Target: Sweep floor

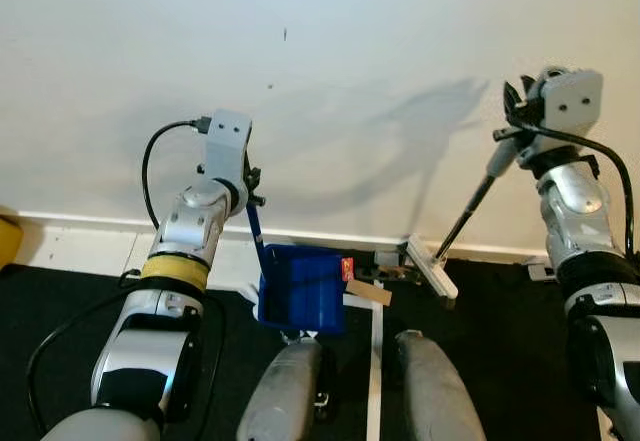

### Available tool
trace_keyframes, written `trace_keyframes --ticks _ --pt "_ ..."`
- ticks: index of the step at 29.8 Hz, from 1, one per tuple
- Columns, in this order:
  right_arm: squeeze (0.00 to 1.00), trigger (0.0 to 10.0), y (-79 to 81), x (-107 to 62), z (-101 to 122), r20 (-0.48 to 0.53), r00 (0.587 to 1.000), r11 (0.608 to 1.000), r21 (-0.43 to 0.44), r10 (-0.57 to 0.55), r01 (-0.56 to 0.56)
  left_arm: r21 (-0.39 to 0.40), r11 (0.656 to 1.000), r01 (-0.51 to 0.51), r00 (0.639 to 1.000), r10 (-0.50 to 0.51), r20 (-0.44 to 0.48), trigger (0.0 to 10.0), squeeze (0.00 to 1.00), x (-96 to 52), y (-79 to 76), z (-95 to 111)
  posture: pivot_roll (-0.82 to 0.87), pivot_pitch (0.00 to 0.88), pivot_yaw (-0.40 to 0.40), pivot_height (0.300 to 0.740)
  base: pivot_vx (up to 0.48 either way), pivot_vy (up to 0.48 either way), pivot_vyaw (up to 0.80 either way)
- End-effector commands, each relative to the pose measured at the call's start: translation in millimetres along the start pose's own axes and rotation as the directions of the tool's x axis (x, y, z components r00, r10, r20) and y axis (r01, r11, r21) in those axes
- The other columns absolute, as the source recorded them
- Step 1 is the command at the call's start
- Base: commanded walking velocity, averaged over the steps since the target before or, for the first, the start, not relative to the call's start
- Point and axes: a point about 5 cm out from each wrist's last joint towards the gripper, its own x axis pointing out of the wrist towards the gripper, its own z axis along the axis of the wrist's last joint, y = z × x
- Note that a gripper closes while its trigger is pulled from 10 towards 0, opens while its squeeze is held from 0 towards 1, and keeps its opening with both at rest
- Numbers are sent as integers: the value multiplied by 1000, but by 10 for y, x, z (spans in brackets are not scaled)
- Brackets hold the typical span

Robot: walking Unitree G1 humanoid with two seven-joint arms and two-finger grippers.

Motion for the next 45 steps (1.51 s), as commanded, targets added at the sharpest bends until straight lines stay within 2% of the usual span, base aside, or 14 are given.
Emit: trace_keyframes --ticks 1,6,11,14,16,19,21,22,24,28,31,33,37,45 --pt "0 10000 -112 -32 -15 -9 999 998 -43 -48 48 9 1000 4 999 -4 -47 10000 0 -11 7 -119 39 181 69 740 0 0 0" --pt "0 10000 -203 -107 -156 -89 988 990 -80 -124 117 21 1000 5 999 -4 -53 10000 0 -36 24 -129 55 193 76 740 0 0 0" --pt "0 10000 -296 -89 -41 -37 987 983 -102 -158 153 26 1000 -1 998 2 -61 10000 0 -68 57 -159 62 200 74 740 0 0 0" --pt "0 10000 -365 20 272 72 984 984 77 -164 159 26 1000 -3 998 4 -64 10000 0 -73 58 -175 60 199 72 740 0 0 0" --pt "0 10000 -438 44 410 102 979 980 110 -174 163 27 1000 -2 998 3 -65 10000 0 -65 42 -177 48 190 65 740 0 0 0" --pt "0 10000 -522 32 434 79 979 977 114 -189 179 26 1000 0 998 1 -62 10000 0 -53 19 -165 42 186 62 740 0 0 0" --pt "0 10000 -617 -15 409 60 978 979 42 -201 199 23 1000 3 998 -1 -58 10000 0 -42 4 -150 32 181 58 740 0 0 0" --pt "0 10000 -678 -76 317 31 977 977 -31 -212 213 21 1000 5 999 -4 -54 10000 0 -37 -5 -140 32 181 58 740 0 0 0" --pt "0 10000 -683 -100 261 19 977 976 -51 -213 213 20 1000 6 999 -5 -53 10000 0 -33 -12 -138 19 176 59 740 0 0 0" --pt "0 10000 -601 -162 64 -29 979 973 -120 -202 197 19 1000 15 999 -14 -52 10000 0 -17 -42 -138 13 171 64 740 0 0 0" --pt "0 10000 -439 -186 -97 -78 981 975 -146 -178 165 19 1000 21 999 -20 -48 10000 0 -8 -60 -119 16 163 68 740 0 0 0" --pt "0 10000 -382 -184 -114 -77 983 975 -161 -165 152 18 1000 20 999 -19 -46 10000 0 -7 -58 -111 20 160 68 740 0 0 0" --pt "0 10000 -273 -181 -147 -52 985 980 -121 -163 156 17 1000 20 999 -19 -44 10000 0 -14 -51 -114 29 160 70 740 0 0 0" --pt "0 10000 -69 -200 -243 -42 993 979 -177 -106 97 20 999 26 998 -25 -54 10000 0 -100 8 -181 78 197 95 740 0 0 0"
